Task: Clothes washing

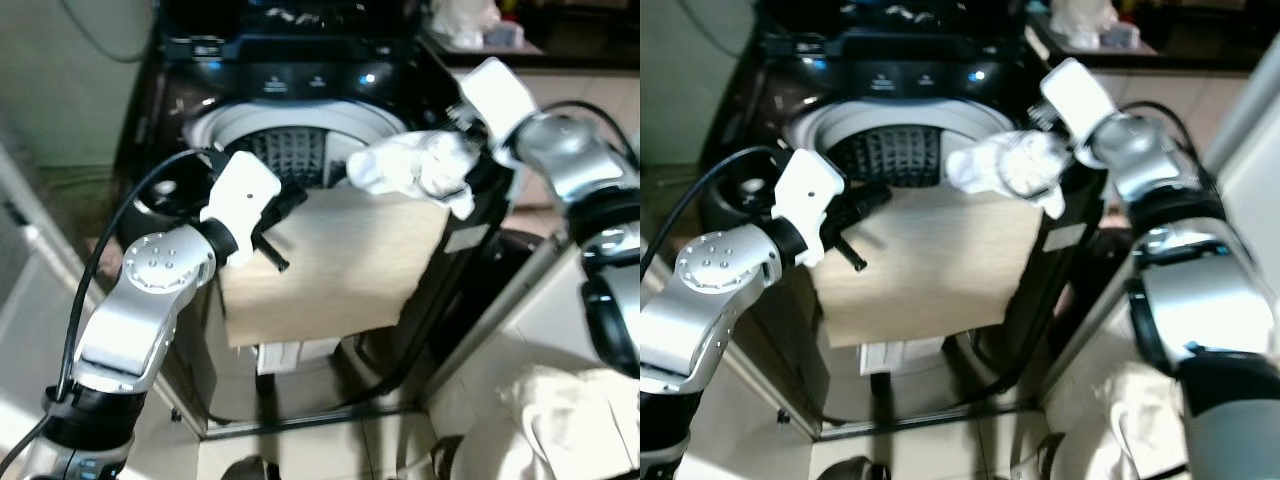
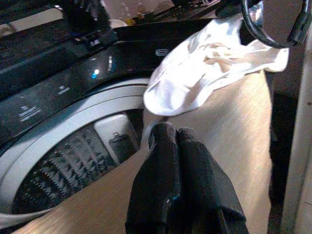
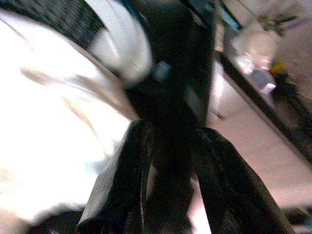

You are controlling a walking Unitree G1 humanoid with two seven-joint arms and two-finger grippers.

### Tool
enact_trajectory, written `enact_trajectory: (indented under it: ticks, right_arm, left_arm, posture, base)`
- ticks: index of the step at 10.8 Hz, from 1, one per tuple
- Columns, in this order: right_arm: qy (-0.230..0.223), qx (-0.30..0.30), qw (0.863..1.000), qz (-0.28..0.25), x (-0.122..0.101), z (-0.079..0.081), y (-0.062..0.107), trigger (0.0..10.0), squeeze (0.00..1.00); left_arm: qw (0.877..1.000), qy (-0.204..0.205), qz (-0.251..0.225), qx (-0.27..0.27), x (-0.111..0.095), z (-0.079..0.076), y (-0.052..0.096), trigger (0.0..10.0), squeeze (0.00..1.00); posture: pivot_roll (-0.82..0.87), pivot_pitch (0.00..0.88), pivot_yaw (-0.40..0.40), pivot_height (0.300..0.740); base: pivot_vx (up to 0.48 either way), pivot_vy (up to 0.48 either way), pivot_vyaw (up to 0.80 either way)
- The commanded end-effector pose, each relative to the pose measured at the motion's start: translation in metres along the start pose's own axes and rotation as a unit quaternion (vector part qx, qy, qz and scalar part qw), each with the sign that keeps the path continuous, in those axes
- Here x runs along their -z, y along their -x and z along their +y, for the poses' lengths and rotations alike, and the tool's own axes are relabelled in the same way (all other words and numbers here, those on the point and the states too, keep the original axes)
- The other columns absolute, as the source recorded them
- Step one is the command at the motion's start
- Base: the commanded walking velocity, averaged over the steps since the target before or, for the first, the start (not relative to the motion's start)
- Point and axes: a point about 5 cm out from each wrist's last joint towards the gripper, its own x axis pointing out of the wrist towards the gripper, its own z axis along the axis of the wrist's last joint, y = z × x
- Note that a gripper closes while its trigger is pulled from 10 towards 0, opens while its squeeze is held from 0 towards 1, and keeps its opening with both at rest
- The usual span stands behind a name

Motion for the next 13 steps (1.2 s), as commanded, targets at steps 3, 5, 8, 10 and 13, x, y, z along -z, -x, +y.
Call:
enact_trajectory:
  ticks: [3, 5, 8, 10, 13]
  right_arm:
    - [0.024, -0.034, 0.999, 0.029, 0.008, 0.010, -0.003, 10.0, 0.00]
    - [-0.010, -0.058, 0.998, 0.008, -0.002, 0.027, -0.010, 10.0, 0.00]
    - [-0.100, -0.030, 0.992, -0.070, -0.038, 0.037, -0.015, 10.0, 0.00]
    - [-0.306, 0.147, 0.925, -0.171, -0.060, -0.003, -0.003, 10.0, 0.00]
    - [-0.277, 0.162, 0.927, -0.192, -0.057, -0.029, 0.009, 10.0, 0.00]
  left_arm:
    - [0.999, 0.002, 0.000, 0.044, -0.005, -0.010, 0.006, 10.0, 0.00]
    - [0.999, 0.003, 0.004, 0.049, -0.007, -0.011, 0.008, 10.0, 0.00]
    - [0.999, 0.010, 0.007, 0.041, -0.007, -0.013, 0.012, 10.0, 0.00]
    - [1.000, 0.018, -0.008, -0.005, -0.011, -0.003, 0.009, 10.0, 0.00]
    - [0.996, 0.036, -0.035, -0.068, -0.019, 0.012, 0.005, 10.0, 0.00]
  posture:
    - [0.03, 0.000, -0.007, 0.740]
    - [0.04, 0.000, -0.005, 0.740]
    - [0.05, 0.000, -0.021, 0.740]
    - [0.05, 0.000, -0.024, 0.740]
    - [0.05, 0.000, -0.029, 0.740]
  base:
    - [0.000, 0.000, 0.00]
    - [0.000, 0.000, 0.00]
    - [0.000, 0.000, 0.00]
    - [0.000, 0.000, 0.00]
    - [0.000, 0.000, 0.00]
